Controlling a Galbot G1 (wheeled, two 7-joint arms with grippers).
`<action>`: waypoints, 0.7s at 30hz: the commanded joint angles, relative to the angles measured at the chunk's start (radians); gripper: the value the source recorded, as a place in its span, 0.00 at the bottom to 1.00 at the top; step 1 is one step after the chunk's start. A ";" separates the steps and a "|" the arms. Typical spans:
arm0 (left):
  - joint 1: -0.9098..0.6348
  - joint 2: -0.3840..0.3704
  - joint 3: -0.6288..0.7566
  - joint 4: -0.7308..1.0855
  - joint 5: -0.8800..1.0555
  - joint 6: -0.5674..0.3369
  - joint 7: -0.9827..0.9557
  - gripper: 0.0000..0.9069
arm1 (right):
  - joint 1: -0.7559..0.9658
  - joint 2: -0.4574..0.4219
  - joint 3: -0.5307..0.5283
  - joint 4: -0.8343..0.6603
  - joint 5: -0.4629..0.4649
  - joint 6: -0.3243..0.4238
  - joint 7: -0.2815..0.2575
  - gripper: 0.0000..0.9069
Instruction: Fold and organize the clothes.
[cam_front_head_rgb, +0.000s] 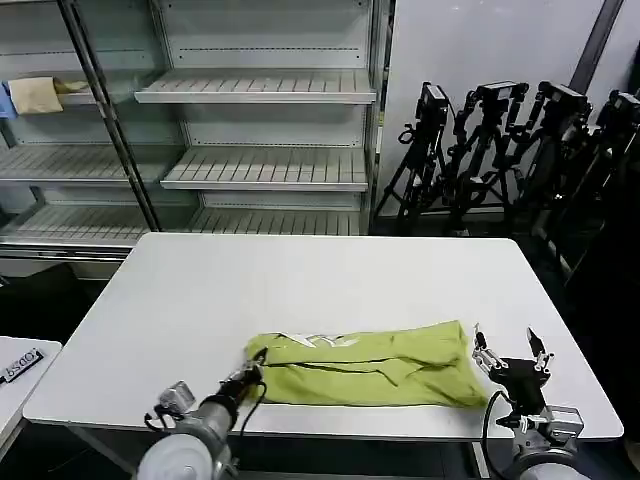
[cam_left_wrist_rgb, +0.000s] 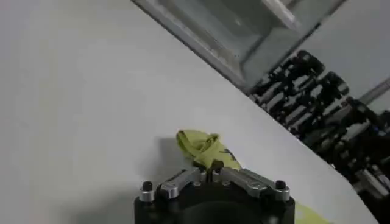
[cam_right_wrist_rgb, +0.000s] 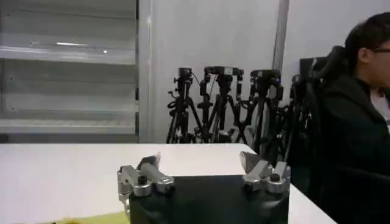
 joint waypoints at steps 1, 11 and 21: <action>0.012 0.137 -0.261 -0.001 -0.243 0.011 0.001 0.02 | 0.009 -0.002 0.000 -0.010 0.009 -0.001 0.000 1.00; -0.032 0.309 -0.495 0.155 -0.391 0.051 0.013 0.02 | 0.031 -0.005 -0.005 -0.027 0.021 -0.003 -0.001 1.00; -0.068 0.239 -0.360 -0.044 -0.502 0.049 -0.043 0.02 | 0.018 -0.011 -0.005 -0.029 0.017 -0.003 0.000 1.00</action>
